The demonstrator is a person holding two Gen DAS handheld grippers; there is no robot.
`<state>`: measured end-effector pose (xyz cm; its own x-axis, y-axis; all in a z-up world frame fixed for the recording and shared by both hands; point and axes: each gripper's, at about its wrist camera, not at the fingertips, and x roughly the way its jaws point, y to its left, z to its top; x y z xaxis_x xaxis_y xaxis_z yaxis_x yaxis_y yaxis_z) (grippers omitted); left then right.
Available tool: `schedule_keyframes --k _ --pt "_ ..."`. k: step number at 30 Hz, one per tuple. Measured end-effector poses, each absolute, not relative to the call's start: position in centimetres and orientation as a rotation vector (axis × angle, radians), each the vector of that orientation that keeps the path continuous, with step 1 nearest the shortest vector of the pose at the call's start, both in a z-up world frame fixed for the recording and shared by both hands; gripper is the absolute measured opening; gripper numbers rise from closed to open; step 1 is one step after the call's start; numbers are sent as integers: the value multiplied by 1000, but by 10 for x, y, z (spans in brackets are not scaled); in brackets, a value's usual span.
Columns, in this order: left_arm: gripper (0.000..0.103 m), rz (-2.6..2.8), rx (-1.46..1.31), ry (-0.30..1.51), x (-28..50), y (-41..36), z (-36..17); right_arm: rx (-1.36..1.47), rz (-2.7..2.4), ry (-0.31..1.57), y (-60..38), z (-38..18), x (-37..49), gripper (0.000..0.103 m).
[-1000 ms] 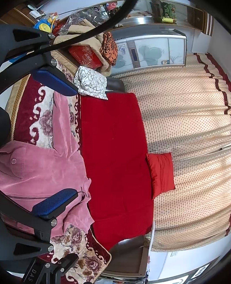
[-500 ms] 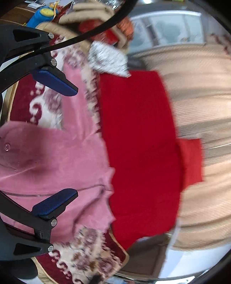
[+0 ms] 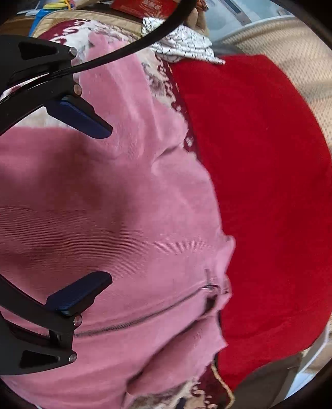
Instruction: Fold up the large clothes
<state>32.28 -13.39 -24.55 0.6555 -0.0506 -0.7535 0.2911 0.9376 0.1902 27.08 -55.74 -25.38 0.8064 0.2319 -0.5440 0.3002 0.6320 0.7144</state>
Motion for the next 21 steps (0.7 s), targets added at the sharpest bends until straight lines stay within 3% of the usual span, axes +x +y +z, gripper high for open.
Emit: schedule_keyframes --k 3,11,13,14,15,18,21 --pt "103 -223 360 911 334 -141 -270 1042 -66 656 -587 -282 302 85" --pt "103 -250 339 884 332 -140 -277 1102 -191 721 -617 -326 360 70" --pt "103 -264 298 910 336 -135 -278 1078 -208 706 -618 -323 366 57" --pt "103 -270 267 933 339 -132 -279 1061 -205 701 -619 -323 371 28" --pt "103 -273 243 949 341 -131 -281 1050 -197 705 -619 -324 375 18" --pt "103 -292 118 1035 349 -117 -285 1013 -192 692 -611 -321 379 9" --pt "103 -297 141 1061 353 -113 -277 944 -147 620 -594 -289 373 8"
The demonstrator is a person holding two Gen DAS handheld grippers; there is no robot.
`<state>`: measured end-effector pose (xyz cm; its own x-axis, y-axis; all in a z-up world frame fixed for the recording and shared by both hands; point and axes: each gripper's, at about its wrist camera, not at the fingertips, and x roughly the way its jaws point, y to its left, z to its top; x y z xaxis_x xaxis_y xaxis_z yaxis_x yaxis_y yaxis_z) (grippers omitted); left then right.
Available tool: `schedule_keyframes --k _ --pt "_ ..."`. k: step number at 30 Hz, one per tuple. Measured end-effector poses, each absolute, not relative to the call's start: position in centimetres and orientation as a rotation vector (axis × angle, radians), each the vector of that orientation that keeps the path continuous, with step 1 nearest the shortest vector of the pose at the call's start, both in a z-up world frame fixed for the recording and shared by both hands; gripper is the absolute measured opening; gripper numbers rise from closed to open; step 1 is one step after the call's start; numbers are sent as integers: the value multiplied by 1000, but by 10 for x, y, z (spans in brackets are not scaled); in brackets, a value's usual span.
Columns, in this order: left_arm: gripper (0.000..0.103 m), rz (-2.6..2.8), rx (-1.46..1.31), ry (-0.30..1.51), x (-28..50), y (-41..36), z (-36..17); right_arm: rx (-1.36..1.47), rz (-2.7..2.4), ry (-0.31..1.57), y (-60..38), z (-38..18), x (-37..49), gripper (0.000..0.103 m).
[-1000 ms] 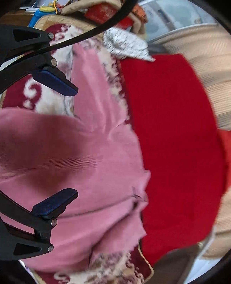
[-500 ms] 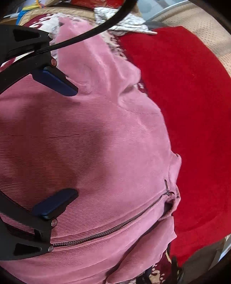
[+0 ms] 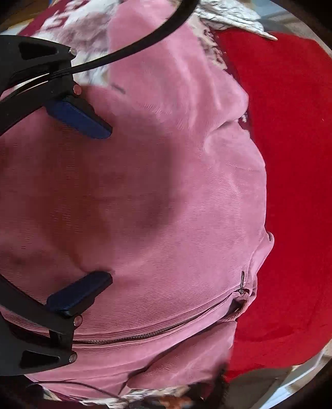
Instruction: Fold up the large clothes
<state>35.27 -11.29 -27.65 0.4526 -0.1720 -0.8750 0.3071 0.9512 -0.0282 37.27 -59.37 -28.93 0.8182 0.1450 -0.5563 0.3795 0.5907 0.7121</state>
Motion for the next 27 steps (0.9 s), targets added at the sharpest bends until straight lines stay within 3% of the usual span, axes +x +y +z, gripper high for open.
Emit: schedule_keyframes --k 9,13,20,24,27 --pt "103 -4 -36 786 344 -29 -220 794 190 443 -471 -175 343 8" --pt "103 113 -76 715 338 9 -212 768 343 490 -389 -176 352 8" --pt "103 163 -176 694 329 59 -210 743 532 758 -265 -239 361 15" --pt "103 101 -211 706 328 57 -213 695 575 937 -245 -254 343 21" --pt "103 -16 -232 736 333 38 -218 633 549 917 -261 -255 319 21"
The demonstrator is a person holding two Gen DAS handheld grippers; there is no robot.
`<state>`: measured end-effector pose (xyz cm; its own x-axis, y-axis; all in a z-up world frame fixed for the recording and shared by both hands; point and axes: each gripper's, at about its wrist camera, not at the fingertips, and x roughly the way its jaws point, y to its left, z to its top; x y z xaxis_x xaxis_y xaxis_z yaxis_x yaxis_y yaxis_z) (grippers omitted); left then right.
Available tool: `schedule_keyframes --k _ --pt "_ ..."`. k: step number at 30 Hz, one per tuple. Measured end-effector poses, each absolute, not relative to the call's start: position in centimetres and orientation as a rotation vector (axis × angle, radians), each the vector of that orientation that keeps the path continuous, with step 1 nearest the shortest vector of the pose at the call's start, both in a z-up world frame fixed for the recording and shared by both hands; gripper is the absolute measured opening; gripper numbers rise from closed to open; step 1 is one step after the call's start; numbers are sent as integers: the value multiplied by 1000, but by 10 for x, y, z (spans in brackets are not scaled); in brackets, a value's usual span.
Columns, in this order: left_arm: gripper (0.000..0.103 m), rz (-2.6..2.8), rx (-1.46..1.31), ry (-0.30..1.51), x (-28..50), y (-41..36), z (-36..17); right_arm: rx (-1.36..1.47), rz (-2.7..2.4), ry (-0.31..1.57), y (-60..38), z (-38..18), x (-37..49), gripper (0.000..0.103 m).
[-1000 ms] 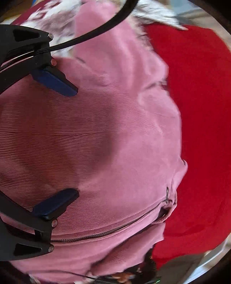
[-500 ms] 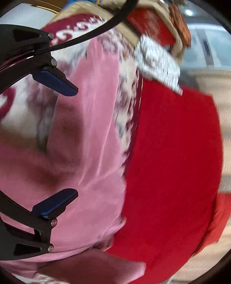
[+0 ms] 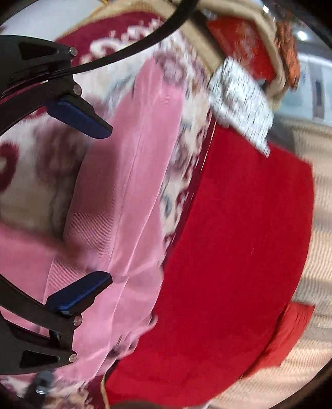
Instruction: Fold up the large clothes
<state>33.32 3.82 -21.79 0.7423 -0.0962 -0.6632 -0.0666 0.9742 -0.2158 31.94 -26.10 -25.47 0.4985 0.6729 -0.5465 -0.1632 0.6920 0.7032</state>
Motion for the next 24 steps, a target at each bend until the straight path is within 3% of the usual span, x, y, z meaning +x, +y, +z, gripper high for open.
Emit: schedule_keyframes --k 8,12,17,20,22,23,24 --pt "103 -63 -24 880 356 -35 -252 551 82 768 -373 -253 299 27" --pt "102 -46 9 987 373 -47 -273 579 6 956 -401 -295 325 28" --pt "102 -28 -57 896 357 -19 -241 544 80 901 -388 -280 323 28" --pt "102 62 -108 804 349 23 -213 524 165 711 -380 -247 302 29" --pt "102 141 -165 760 344 56 -201 483 171 592 -367 -226 290 63" --pt "102 183 -194 748 343 74 -199 467 165 519 -363 -216 280 98" --pt "102 232 -229 737 342 95 -198 463 158 450 -360 -209 271 103"
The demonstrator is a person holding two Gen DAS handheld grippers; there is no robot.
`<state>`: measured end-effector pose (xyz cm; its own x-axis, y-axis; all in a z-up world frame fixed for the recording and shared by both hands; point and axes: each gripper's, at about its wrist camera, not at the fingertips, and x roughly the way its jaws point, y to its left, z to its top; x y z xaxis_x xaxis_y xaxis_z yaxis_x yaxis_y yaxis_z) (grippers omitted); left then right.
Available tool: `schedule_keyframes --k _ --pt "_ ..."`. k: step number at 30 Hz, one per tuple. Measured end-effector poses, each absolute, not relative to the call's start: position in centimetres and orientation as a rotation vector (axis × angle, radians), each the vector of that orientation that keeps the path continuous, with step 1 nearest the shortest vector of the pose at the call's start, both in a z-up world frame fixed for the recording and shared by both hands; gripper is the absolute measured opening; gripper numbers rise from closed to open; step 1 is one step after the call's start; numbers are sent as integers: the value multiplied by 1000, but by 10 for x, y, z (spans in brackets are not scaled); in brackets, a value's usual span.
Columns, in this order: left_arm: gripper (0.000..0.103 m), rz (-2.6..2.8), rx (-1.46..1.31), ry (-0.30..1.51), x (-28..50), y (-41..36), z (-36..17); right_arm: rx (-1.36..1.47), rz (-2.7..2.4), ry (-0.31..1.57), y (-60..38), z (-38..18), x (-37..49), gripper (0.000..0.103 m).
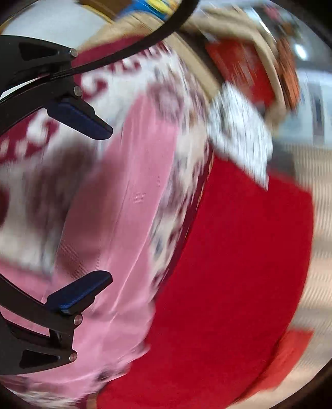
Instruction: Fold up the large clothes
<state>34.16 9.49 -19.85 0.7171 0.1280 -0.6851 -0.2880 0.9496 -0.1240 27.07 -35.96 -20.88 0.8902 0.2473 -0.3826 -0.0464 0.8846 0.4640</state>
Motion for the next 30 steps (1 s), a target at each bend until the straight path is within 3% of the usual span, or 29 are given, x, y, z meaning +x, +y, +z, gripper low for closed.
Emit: schedule_keyframes --k 2,7,11,19,21,26,30 --pt "102 328 -307 741 345 139 -205 439 143 312 -358 -196 247 103" --pt "102 376 -571 797 349 214 -240 367 142 286 -346 -183 235 103" --pt "100 314 -747 804 369 232 -257 387 142 294 -349 -182 233 103" --pt "53 320 -779 855 429 241 -278 406 103 353 -368 -197 239 103" --pt "6 281 -781 836 433 243 -275 402 90 361 -372 -200 240 103" --pt "4 237 -715 730 420 229 -239 418 47 368 -389 -206 241 87" --pt "4 113 -541 600 400 173 -177 454 8 344 -409 -204 233 87"
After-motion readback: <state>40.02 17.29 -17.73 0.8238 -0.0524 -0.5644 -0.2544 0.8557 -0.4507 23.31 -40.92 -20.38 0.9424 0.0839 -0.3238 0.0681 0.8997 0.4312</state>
